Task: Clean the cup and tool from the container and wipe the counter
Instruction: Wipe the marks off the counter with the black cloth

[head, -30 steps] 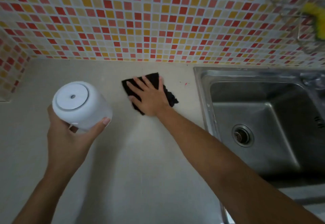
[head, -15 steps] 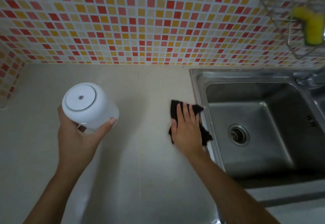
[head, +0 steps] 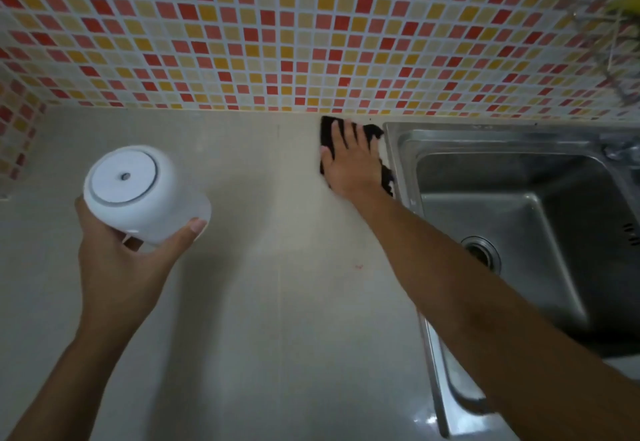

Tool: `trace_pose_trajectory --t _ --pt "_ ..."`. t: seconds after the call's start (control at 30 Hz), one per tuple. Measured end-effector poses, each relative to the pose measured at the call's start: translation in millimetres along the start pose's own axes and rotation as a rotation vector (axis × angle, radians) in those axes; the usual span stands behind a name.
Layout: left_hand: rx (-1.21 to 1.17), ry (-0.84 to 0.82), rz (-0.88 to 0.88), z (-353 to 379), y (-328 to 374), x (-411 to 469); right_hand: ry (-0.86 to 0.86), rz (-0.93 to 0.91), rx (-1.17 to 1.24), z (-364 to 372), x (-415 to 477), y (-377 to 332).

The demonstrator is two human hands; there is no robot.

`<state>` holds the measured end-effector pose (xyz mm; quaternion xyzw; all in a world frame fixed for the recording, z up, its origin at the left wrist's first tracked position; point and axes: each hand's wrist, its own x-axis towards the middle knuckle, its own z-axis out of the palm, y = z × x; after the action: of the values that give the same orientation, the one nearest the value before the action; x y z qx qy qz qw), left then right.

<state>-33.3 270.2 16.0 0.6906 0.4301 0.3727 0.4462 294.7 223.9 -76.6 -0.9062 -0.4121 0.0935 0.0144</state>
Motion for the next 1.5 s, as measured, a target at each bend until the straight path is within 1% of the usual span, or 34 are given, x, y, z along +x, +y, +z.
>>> trace_pose_trajectory --t 0.07,0.13,0.2,0.27,0.37,0.47,0.57,0.67,0.73,0.83,0.9,0.97,1.0,1.03,1.1,1.17,1.2,1.23,1.27,1.3,1.37,1.4,1.43,1.5 --pt "0.006 0.002 -0.007 -3.9 -3.1 -0.2 0.023 0.064 -0.061 -1.9 -7.8 37.1" --pt "-0.001 0.008 -0.007 -2.6 -2.8 -0.9 0.069 0.049 -0.058 2.6 -48.3 57.3" --pt "-0.041 0.007 -0.013 2.7 0.4 -1.5 0.097 0.061 -0.007 11.6 -106.5 59.8" --pt "-0.08 0.003 -0.015 10.2 5.4 -0.3 0.096 0.072 -0.009 17.3 -170.1 55.2" --pt "-0.105 -0.005 -0.003 18.5 12.0 3.3 0.039 0.057 -0.041 21.4 -234.3 49.7" --pt "-0.111 -0.018 0.02 21.8 14.6 5.0 0.03 0.03 -0.031 15.6 -216.8 54.1" --pt "-0.084 -0.034 0.031 20.3 11.2 3.1 0.038 0.003 -0.051 7.0 -149.9 57.9" --pt "-0.054 -0.049 0.028 17.3 3.4 -3.2 0.036 0.035 -0.057 -2.0 -77.5 58.2" --pt "-0.049 -0.051 0.02 15.4 1.0 -10.7 0.023 0.056 -0.056 -1.5 -52.0 52.7" --pt "-0.057 -0.038 0.023 13.4 6.4 -24.0 0.073 0.056 -0.044 6.3 -77.4 55.0" --pt "-0.085 -0.031 0.025 12.8 13.3 -27.1 0.121 0.026 -0.022 14.1 -129.8 53.3" --pt "-0.102 -0.022 0.038 13.6 19.7 -25.8 0.133 0.001 -0.001 27.1 -194.4 30.1" --pt "-0.108 -0.014 0.046 14.3 22.6 -24.3 0.129 -0.035 0.026 33.4 -225.5 9.6" --pt "-0.113 -0.009 0.05 15.7 24.1 -22.2 0.106 -0.114 0.059 39.8 -252.1 -13.1" --pt "-0.094 -0.009 0.058 19.8 26.5 -19.6 0.02 -0.348 0.086 47.5 -288.3 -49.1" --pt "-0.056 0.011 0.072 19.8 27.1 -15.5 -0.012 -0.524 0.096 46.1 -286.2 -50.5" --pt "-0.057 0.029 0.072 16.8 26.6 -12.3 0.018 -0.551 0.094 44.7 -268.4 -41.2" --pt "-0.061 0.047 0.063 11.8 24.6 -9.1 0.051 -0.527 0.086 42.6 -245.1 -30.7" --pt "-0.054 0.06 0.053 4.8 22.0 -7.0 0.096 -0.452 0.068 40.0 -215.4 -19.6" --pt "-0.04 0.072 0.048 -3.8 18.6 -6.2 0.122 -0.337 0.048 35.2 -182.1 -9.0" --pt "-0.009 0.087 0.032 -24.1 12.4 -7.4 0.098 -0.105 0.01 22.0 -120.6 7.4" --pt "0.007 0.089 0.017 -34.4 10.3 -9.5 0.084 -0.027 0.016 17.4 -99.3 10.7" --pt "0.022 0.092 0.008 -43.5 8.3 -12.3 0.076 0.026 0.028 15.3 -88.5 9.2" --pt "0.04 0.108 0.007 -55.9 4.1 -15.9 0.092 0.048 0.039 18.8 -93.9 -8.2"
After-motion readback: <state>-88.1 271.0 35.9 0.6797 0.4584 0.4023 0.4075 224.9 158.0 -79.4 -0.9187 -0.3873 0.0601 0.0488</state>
